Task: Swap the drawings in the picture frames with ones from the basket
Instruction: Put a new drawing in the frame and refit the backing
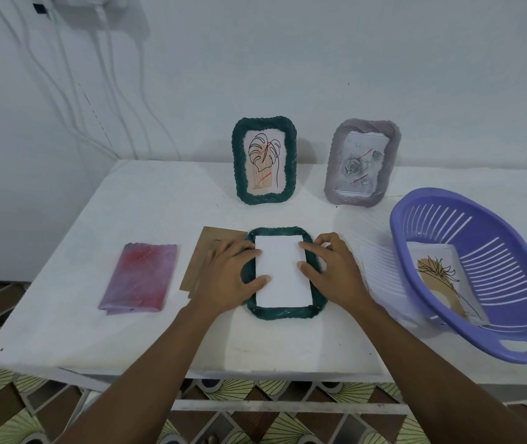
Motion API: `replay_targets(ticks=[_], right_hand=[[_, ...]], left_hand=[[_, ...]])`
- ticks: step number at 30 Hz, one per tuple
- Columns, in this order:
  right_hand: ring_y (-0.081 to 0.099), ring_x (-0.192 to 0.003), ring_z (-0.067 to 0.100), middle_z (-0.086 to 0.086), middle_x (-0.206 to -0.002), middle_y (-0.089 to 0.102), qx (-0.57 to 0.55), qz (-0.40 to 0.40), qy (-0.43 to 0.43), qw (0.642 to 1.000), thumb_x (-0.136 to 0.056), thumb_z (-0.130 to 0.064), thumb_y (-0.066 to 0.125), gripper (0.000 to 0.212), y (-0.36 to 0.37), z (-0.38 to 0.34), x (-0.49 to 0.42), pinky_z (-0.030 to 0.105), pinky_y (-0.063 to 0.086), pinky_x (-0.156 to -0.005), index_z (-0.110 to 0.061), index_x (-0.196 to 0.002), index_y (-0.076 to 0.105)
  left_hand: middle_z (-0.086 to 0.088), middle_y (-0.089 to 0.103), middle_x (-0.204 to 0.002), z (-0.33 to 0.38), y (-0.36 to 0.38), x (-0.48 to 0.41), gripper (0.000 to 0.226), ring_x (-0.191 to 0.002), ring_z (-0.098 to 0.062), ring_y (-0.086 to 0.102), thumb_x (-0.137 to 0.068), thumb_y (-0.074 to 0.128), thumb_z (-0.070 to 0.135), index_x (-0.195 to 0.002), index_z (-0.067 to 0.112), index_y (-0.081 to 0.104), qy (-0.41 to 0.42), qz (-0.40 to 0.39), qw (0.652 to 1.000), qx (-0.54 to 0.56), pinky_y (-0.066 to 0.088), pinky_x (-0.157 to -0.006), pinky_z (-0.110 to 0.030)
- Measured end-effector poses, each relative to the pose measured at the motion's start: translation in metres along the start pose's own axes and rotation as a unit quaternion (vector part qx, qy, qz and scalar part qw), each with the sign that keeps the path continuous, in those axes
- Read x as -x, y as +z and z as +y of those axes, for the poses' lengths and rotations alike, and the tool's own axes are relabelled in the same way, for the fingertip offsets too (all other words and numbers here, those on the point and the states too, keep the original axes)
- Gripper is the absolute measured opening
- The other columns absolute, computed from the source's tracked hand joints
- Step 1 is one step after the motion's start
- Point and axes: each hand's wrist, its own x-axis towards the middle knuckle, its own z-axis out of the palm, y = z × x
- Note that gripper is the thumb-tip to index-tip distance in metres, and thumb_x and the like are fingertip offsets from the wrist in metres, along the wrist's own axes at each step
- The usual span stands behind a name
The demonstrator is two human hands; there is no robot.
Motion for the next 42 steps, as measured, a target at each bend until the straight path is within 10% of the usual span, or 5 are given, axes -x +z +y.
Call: replay_targets(ticks=[11, 18, 26, 33, 42], right_hand=[[0.048, -0.103, 0.013, -0.004, -0.122, 0.047, 0.005, -0.002, 0.007, 1.000, -0.085, -0.044, 0.066, 0.044, 0.000, -0.002, 0.000, 0.031, 0.047, -0.095, -0.030, -0.126, 0.061], [0.046, -0.109, 0.011, -0.005, -0.123, 0.047, -0.029, -0.002, 0.022, 0.999, -0.088, -0.045, 0.061, 0.045, -0.001, -0.003, 0.001, 0.023, 0.038, -0.093, -0.030, -0.130, 0.057], [0.048, -0.114, 0.012, -0.006, -0.129, 0.047, -0.061, -0.007, 0.059, 0.996, -0.089, -0.044, 0.060, 0.044, -0.003, -0.007, 0.000, 0.031, 0.045, -0.099, -0.031, -0.131, 0.055], [0.057, -0.095, 0.004, -0.014, -0.107, 0.066, -0.196, 0.065, 0.025, 0.978, -0.089, -0.032, 0.064, 0.035, -0.028, -0.046, -0.006, 0.017, 0.043, -0.082, -0.032, -0.124, 0.059], [0.061, -0.080, -0.008, -0.011, -0.092, 0.070, -0.220, 0.059, 0.082, 0.970, -0.086, -0.020, 0.070, 0.026, -0.034, -0.050, -0.010, 0.006, 0.040, -0.070, -0.025, -0.111, 0.071]], left_hand=[[0.003, 0.056, -0.132, 0.000, -0.008, 0.001, 0.059, -0.124, -0.018, 0.046, -0.085, 0.050, 0.061, -0.129, 0.022, 0.057, -0.013, 0.054, 0.998, 0.007, 0.040, -0.106, -0.040], [-0.010, 0.043, -0.140, -0.028, -0.020, 0.010, 0.068, -0.128, -0.028, 0.041, -0.084, 0.063, 0.049, -0.134, 0.008, 0.043, -0.190, 0.053, 0.980, -0.013, 0.036, -0.109, -0.042], [-0.003, 0.057, -0.102, -0.015, -0.031, 0.007, 0.044, -0.092, -0.021, 0.058, -0.073, 0.072, 0.043, -0.098, 0.011, 0.053, -0.243, 0.122, 0.957, 0.098, 0.043, -0.056, -0.020], [0.006, 0.061, -0.099, 0.029, -0.047, -0.013, 0.042, -0.092, -0.018, 0.058, -0.072, 0.070, 0.048, -0.100, 0.020, 0.055, -0.194, 0.163, 0.957, 0.140, 0.054, -0.079, -0.039], [0.010, 0.059, -0.108, 0.066, -0.026, -0.017, 0.036, -0.090, -0.006, 0.057, -0.082, 0.070, 0.046, -0.107, 0.023, 0.061, -0.155, 0.124, 0.953, 0.228, 0.048, -0.077, -0.018]])
